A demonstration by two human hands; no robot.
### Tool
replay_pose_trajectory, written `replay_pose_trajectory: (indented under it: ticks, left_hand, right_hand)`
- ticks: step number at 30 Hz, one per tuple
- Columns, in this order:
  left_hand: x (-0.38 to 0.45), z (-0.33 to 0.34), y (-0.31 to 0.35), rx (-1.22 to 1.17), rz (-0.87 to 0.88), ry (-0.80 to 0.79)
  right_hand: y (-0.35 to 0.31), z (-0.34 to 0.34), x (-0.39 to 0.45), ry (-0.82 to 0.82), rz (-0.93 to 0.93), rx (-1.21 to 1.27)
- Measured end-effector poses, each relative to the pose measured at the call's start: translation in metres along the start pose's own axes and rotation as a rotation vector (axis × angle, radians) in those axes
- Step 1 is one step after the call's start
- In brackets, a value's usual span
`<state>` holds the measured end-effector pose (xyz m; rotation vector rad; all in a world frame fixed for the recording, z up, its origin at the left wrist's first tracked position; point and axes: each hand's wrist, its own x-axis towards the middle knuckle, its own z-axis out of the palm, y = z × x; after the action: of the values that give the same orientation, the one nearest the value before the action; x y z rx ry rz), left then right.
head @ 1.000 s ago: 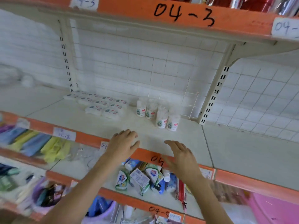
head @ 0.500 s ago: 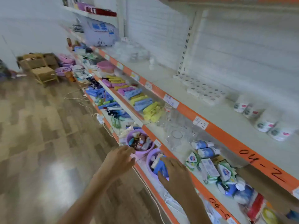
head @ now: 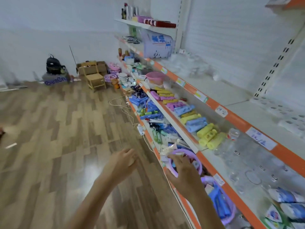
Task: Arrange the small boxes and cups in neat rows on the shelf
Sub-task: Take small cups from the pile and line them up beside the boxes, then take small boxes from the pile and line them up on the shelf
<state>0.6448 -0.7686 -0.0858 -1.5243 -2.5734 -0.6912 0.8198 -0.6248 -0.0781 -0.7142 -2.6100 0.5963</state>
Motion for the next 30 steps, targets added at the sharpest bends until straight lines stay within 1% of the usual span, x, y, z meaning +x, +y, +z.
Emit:
replay_pose_trajectory:
  ticks: [4, 7, 10, 13, 19, 24, 28, 30]
  left_hand:
    - [0.038, 0.0, -0.038, 0.004, 0.0, -0.056]
    - [0.069, 0.011, -0.054, -0.043, 0.028, -0.062]
    - [0.11, 0.022, -0.063, -0.07, 0.064, -0.084]
    - [0.162, 0.037, -0.076, -0.074, 0.109, -0.066]
    - [0.285, 0.053, -0.099, -0.087, 0.162, -0.086]
    - [0.38, 0.056, -0.127, -0.081, 0.177, -0.036]
    - [0.443, 0.063, -0.15, -0.096, 0.213, -0.074]
    - [0.475, 0.067, -0.162, -0.106, 0.232, -0.082]
  right_hand:
    - [-0.007, 0.02, 0.049, -0.013, 0.005, 0.019]
    - [-0.004, 0.031, 0.08, -0.046, 0.025, 0.017]
    - [0.008, 0.041, 0.118, -0.024, 0.047, 0.01]
    - [0.025, 0.047, 0.164, -0.01, 0.057, -0.012]
    - [0.065, 0.041, 0.276, -0.004, 0.032, -0.052]
    - [0.083, 0.04, 0.372, 0.02, 0.015, -0.03]
    - [0.097, 0.052, 0.43, -0.01, 0.007, -0.005]
    - [0.108, 0.056, 0.459, 0.01, 0.012, -0.007]
